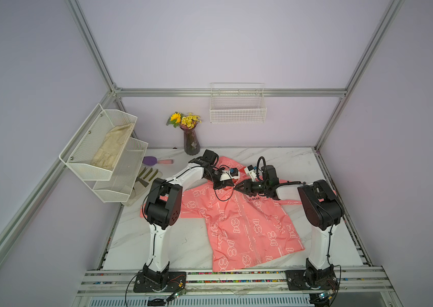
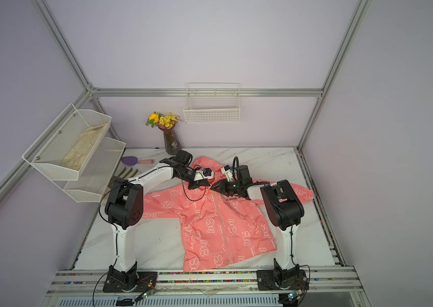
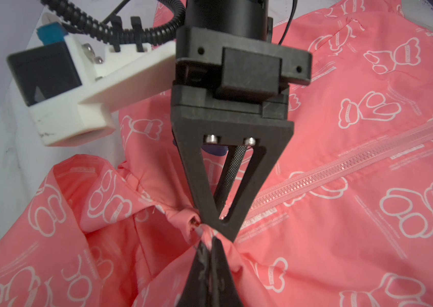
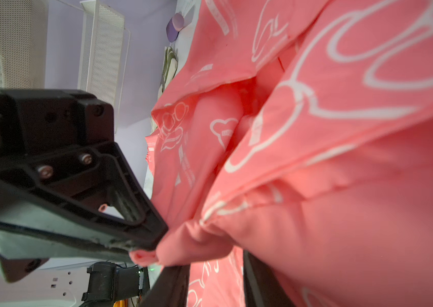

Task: Unzip the jacket
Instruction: Unzip the zipper on the jacket.

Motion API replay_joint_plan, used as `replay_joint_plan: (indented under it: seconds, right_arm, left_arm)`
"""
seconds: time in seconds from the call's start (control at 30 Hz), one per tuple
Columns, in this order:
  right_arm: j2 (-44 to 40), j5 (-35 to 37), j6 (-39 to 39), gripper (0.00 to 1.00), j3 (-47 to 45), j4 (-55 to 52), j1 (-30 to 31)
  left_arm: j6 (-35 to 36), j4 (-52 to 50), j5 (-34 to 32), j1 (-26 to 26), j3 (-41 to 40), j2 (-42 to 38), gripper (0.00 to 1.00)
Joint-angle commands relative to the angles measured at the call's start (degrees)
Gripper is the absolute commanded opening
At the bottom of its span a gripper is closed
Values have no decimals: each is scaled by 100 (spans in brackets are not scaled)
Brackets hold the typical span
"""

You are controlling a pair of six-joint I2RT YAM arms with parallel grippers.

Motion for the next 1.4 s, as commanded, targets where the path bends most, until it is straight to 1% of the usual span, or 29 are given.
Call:
replay_joint_plan:
  seconds: [0.0,0.13,0.37,0.57,0.73,0.83,0.93,1.0,1.13,1.37]
  right_arm:
    - [31,268,-543,31,400,-459,3]
    - [-14,418,-873,23,626,-923,4]
    - [-163,889,-1297,26,757,-1534,10]
    - [-220,1139,-1483,21,875,-1827,37]
    - [-267,1451,-1718,15,973,-2189,110]
    - [-368,1791,-1825,11,994,-2363,184]
    - [-465,2315,-2015,5,1080,-2713,334]
    - [-519,2877,-2188,1,1183,-3014,507]
    - [-674,3970,-2188,0,1103,-3166,776]
    - [-967,5896,-1931,0,609,-2881,1322]
  left_arm:
    - [37,-65,374,-39,-165,-365,0]
    - [20,-64,367,-44,-157,-365,0]
    - [-24,-65,376,-39,-137,-357,0]
    - [-124,-65,358,-39,-68,-329,0]
    - [-449,-13,150,-35,86,-279,0]
    - [-673,133,61,-13,114,-291,0]
    - [-1096,432,-41,-5,104,-313,0]
    - [-1423,704,-44,17,72,-343,0]
    - [-1914,1241,124,72,-50,-391,0]
    - [-3052,1753,309,247,73,-214,0]
